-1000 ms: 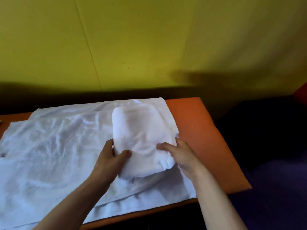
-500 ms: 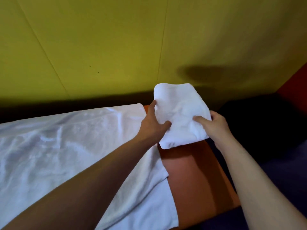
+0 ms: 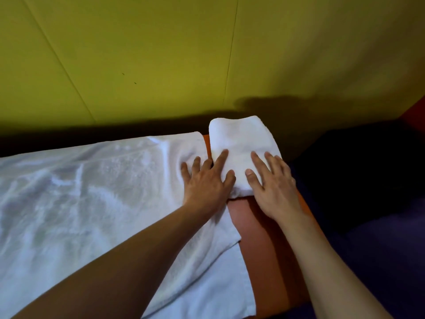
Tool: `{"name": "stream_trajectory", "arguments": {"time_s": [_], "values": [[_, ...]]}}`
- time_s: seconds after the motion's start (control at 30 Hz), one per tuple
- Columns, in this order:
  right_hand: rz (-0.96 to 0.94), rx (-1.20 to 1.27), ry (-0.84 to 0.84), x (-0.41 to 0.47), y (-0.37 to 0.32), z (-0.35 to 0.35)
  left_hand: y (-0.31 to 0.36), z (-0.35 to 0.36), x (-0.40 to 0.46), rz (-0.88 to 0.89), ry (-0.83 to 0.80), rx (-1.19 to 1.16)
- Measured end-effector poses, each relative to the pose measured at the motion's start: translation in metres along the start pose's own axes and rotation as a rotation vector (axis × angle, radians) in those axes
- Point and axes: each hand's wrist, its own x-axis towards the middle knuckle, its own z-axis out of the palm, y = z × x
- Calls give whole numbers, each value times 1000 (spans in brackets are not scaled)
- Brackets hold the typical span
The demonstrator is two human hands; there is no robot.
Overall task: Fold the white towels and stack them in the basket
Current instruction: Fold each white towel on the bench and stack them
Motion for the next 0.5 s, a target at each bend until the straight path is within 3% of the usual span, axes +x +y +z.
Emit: {"name": "stream_trajectory", "arguments": {"time_s": [0.27, 0.5], "values": [[-72, -21, 49, -7, -35, 12, -33, -18, -13, -59, -37, 0], [6, -121, 123, -4, -9, 1, -10, -12, 1, 59, -140, -66]]}}
